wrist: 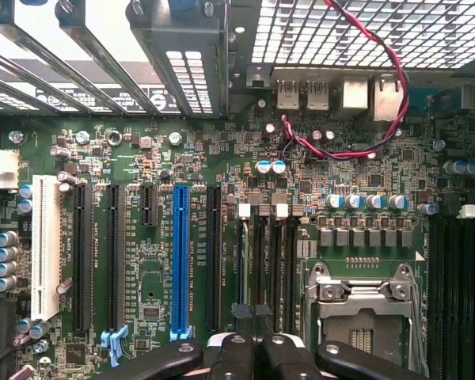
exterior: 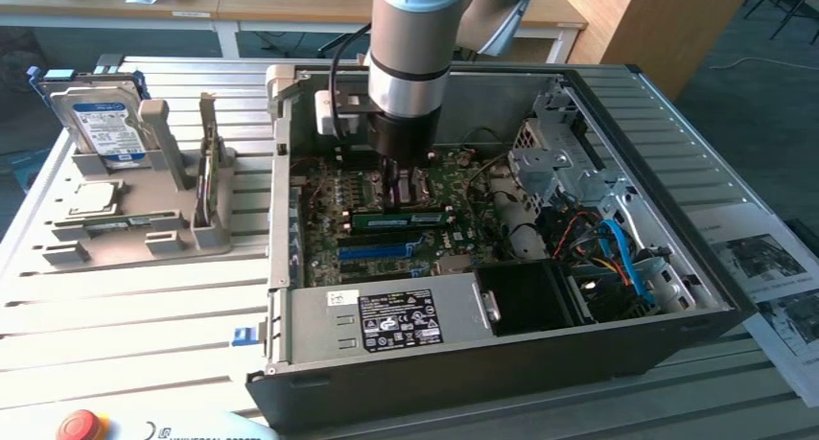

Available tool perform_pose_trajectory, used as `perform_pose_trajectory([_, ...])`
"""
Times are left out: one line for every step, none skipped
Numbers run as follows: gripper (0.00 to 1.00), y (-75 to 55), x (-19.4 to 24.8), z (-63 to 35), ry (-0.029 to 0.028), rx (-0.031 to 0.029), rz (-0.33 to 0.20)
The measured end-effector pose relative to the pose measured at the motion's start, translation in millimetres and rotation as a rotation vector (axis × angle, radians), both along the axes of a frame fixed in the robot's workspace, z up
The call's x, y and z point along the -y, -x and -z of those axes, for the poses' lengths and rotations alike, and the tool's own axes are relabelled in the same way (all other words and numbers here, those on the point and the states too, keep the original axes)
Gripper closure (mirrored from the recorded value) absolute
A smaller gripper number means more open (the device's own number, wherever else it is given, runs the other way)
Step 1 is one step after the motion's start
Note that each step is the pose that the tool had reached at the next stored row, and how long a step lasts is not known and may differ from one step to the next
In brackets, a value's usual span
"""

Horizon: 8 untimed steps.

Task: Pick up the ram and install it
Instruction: 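Press down the ram until it locks into place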

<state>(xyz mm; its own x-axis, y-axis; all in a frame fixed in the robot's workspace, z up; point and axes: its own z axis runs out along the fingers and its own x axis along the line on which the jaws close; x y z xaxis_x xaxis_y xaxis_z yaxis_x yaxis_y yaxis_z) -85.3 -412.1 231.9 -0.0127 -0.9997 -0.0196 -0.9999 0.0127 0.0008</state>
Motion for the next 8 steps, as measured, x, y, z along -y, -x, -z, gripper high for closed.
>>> perform_pose_trajectory([0.90, 0.0, 0.0, 0.3, 0.0000, 0.0000, 0.000])
perform_pose_trajectory([0.90, 0.0, 0.0, 0.6, 0.0001, -0.0001, 0.000])
perform_pose_trajectory([0.90, 0.0, 0.0, 0.7, 0.0002, -0.0001, 0.000])
perform_pose_trajectory([0.90, 0.0, 0.0, 0.6, 0.0002, -0.0001, 0.000])
perform_pose_trajectory([0.90, 0.0, 0.0, 0.7, 0.0002, -0.0001, 0.000])
perform_pose_trajectory([0.90, 0.0, 0.0, 0.7, 0.0001, 0.0000, 0.000])
perform_pose_trajectory([0.90, 0.0, 0.0, 0.8, 0.0000, 0.0000, 0.000])
perform_pose_trajectory([0.90, 0.0, 0.0, 1.0, -0.0001, 0.0001, 0.000])
